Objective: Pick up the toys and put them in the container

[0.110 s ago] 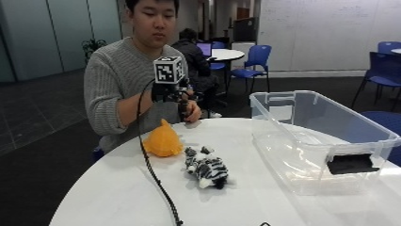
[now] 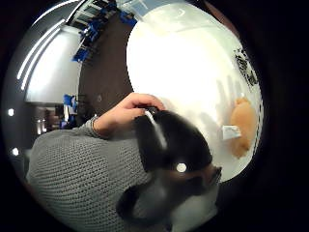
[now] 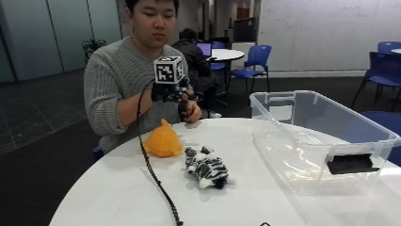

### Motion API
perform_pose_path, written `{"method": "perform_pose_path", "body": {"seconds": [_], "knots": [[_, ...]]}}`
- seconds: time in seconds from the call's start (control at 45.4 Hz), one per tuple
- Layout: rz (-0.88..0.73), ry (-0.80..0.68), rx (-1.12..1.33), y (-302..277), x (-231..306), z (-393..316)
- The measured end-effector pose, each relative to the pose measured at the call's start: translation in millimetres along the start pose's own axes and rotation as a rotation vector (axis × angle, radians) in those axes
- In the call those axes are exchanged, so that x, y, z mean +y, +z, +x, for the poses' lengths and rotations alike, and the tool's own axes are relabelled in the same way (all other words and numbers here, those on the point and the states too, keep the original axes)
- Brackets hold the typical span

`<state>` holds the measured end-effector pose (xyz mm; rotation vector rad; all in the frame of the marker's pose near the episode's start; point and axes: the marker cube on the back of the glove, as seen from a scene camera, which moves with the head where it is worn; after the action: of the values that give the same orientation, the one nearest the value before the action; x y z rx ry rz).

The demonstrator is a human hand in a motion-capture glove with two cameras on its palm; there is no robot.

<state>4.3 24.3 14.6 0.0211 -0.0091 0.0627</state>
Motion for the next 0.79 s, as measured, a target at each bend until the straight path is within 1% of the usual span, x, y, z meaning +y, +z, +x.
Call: {"method": "perform_pose_path", "body": {"seconds": [0.066,0.11,0.463,0.617,0.794], "knots": [[-0.024,-0.057,0.002,-12,-20,-6],[-0.028,-0.067,0.000,-14,-23,-7],[-0.017,-0.039,-0.017,-18,-16,6],[0.019,0.037,-0.006,-22,8,36],[0.038,0.213,-0.050,-19,47,90]]}}
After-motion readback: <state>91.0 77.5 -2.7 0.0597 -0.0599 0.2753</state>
